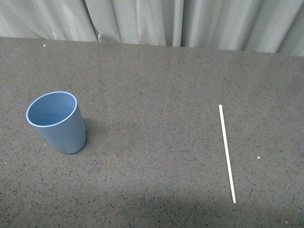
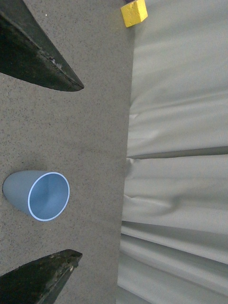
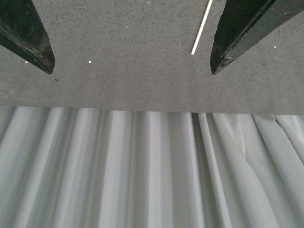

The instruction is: Transfer chopsticks to blue cup

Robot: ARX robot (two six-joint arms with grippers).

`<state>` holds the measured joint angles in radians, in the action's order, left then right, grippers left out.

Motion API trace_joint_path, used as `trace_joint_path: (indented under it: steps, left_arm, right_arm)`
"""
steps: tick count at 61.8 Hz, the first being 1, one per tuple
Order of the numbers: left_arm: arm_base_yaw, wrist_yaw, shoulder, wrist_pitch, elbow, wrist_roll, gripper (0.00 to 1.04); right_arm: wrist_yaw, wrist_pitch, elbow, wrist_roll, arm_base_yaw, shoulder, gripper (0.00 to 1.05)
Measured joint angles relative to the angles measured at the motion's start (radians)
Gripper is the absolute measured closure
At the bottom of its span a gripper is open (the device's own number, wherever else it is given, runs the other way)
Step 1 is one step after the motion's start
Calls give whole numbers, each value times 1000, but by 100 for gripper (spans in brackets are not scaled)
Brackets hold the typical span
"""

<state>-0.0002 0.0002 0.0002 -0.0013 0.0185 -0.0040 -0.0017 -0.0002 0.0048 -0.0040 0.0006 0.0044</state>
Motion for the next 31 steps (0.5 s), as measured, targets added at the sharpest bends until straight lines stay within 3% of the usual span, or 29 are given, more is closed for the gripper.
trace_joint_path:
  steps: [31]
  left_arm:
    - [0,0,0,0,0,0,7]
  right_arm:
    - [0,0,0,0,0,0,9]
